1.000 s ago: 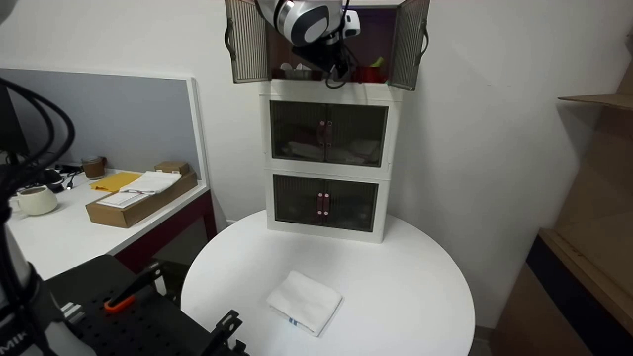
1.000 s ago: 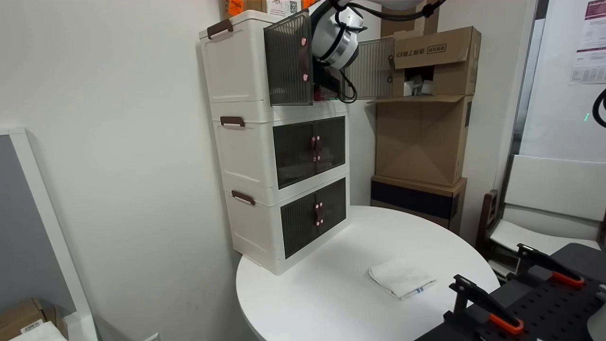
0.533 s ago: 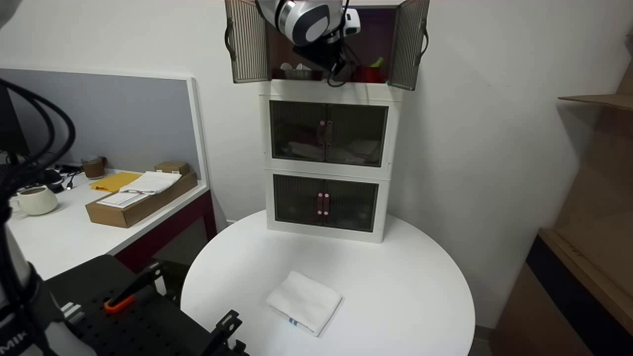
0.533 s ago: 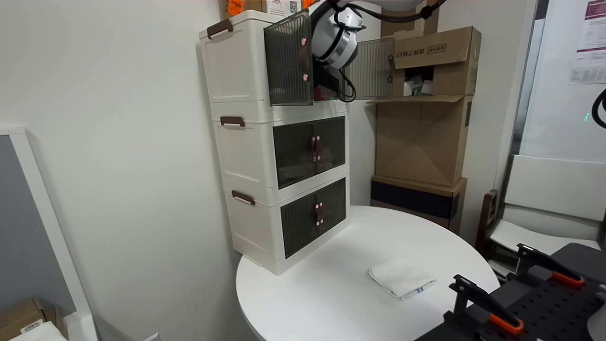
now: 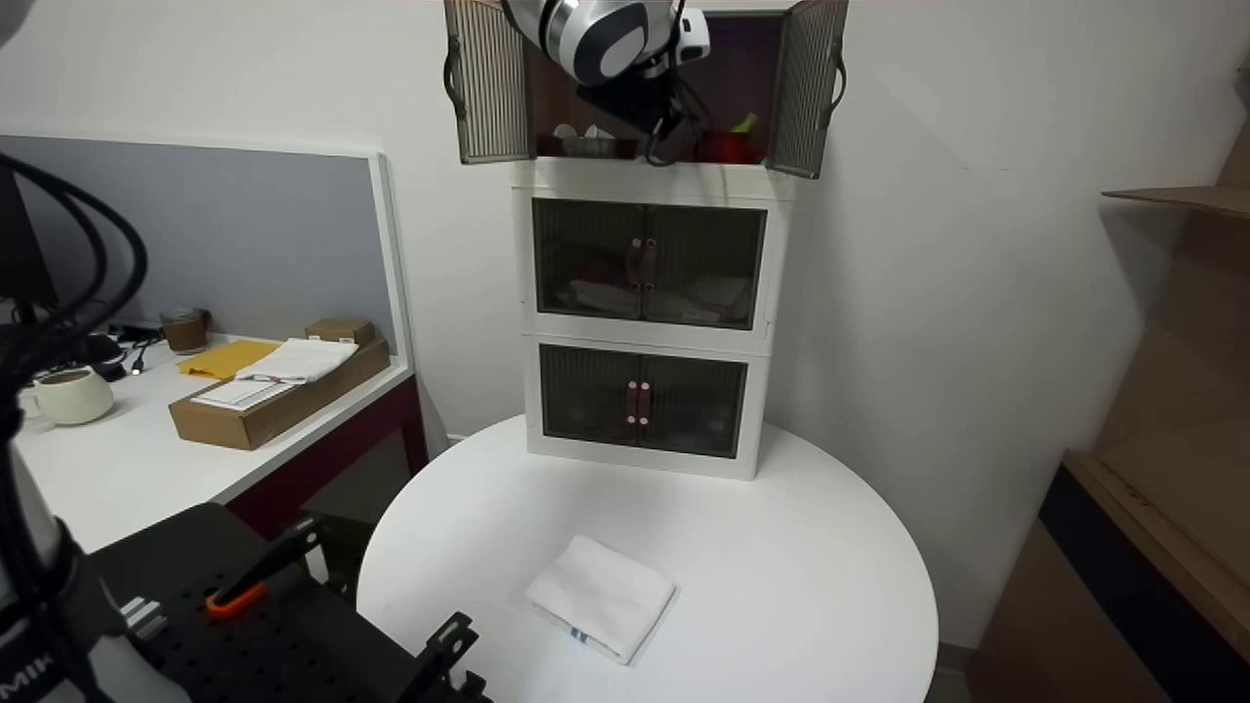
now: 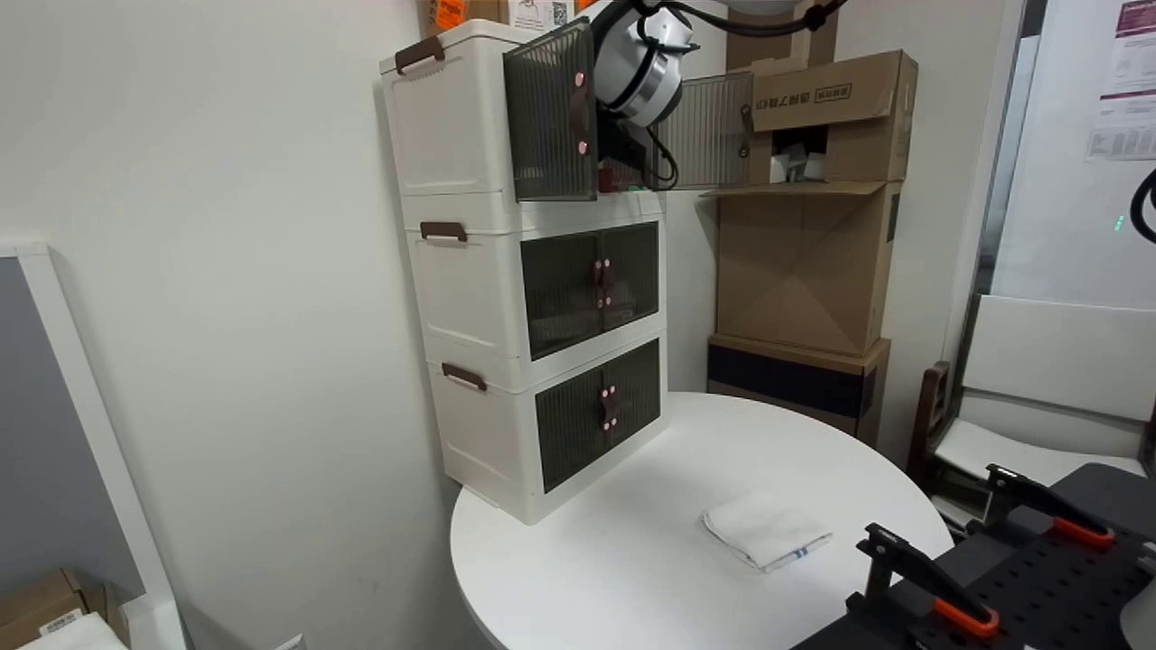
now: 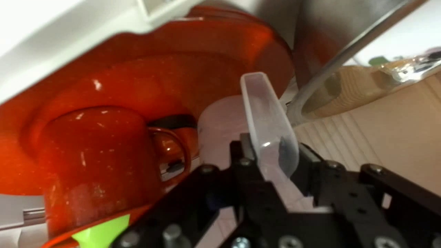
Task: Remove the jug from the topmost shelf
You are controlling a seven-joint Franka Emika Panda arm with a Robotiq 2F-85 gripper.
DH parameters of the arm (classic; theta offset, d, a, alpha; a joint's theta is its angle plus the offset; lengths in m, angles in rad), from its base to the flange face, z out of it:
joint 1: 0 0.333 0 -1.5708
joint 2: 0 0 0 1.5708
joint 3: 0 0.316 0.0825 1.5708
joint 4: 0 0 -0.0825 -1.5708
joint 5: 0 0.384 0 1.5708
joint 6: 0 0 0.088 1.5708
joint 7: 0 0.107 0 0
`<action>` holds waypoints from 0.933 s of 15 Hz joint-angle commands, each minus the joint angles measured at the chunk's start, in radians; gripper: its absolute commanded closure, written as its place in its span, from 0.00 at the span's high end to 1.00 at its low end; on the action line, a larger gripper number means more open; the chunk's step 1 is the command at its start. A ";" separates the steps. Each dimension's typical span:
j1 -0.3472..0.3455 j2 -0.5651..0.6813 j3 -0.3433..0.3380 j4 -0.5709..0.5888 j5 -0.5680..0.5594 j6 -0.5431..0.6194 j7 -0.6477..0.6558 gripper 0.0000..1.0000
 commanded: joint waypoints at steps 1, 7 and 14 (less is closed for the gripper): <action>-0.020 -0.117 0.047 -0.156 0.032 0.057 -0.063 0.07; -0.050 -0.317 0.091 -0.453 0.076 0.202 -0.131 0.07; -0.060 -0.512 0.075 -0.728 0.107 0.346 -0.110 0.07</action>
